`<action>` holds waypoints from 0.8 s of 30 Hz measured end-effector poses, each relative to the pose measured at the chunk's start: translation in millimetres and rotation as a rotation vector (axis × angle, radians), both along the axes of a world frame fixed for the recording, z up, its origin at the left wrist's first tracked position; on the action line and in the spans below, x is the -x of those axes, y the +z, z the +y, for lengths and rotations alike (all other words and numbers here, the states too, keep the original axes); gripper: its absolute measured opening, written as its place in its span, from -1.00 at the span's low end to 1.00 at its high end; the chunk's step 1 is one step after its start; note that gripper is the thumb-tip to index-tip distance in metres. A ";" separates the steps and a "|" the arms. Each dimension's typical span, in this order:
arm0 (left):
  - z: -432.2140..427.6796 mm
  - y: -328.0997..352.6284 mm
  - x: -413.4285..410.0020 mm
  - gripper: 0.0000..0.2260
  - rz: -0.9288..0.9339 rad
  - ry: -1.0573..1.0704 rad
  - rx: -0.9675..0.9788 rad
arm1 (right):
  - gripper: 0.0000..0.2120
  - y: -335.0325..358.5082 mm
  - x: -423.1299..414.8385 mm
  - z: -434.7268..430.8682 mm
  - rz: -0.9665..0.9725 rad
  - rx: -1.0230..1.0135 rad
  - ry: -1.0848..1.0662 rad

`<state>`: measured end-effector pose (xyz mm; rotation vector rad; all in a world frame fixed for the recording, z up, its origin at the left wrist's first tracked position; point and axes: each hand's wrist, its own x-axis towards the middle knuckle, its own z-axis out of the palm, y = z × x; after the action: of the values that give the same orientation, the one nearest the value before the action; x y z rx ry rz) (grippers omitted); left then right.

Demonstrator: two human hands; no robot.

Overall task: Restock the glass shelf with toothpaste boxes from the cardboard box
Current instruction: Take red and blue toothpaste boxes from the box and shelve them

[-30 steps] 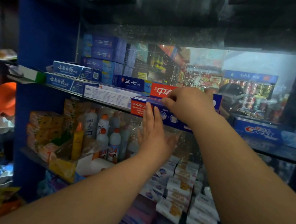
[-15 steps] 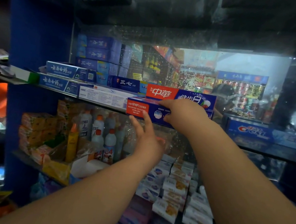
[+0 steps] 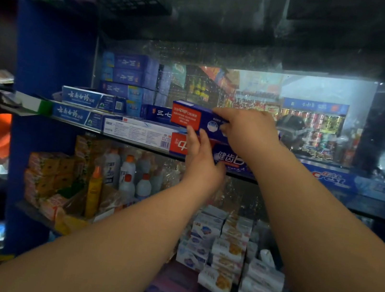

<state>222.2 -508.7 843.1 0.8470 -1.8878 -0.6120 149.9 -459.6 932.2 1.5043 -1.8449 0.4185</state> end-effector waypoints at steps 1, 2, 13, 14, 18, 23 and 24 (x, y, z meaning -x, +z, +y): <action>-2.8 2.5 1.0 -0.25 -0.035 0.015 -0.001 | -0.56 5.3 -0.9 -0.4 -0.011 -0.016 -0.017; -4.8 4.1 2.0 -0.26 -0.071 0.030 0.002 | -0.53 9.8 -1.7 -1.2 -0.016 -0.038 -0.036; -21.8 3.2 6.8 -0.31 -0.281 0.056 -0.041 | -0.49 2.2 24.3 -40.0 -0.108 -0.185 -0.106; -22.7 3.4 6.6 -0.29 -0.283 0.050 -0.047 | -0.49 1.4 24.7 -41.3 -0.095 -0.166 -0.105; -22.0 2.2 4.1 -0.21 -0.343 0.076 -0.037 | -0.52 -6.5 25.1 -40.9 -0.037 -0.098 -0.092; -24.0 -8.8 -6.2 -0.18 -0.290 0.061 -0.015 | -0.50 -17.7 14.3 -37.2 0.031 0.056 -0.038; -24.9 -11.6 -8.8 -0.18 -0.270 0.056 -0.016 | -0.50 -20.9 9.2 -38.0 0.043 0.072 -0.023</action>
<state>231.0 -533.6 831.5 1.0316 -2.0950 -0.4982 140.7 -497.7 911.3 1.4320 -1.7934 0.4343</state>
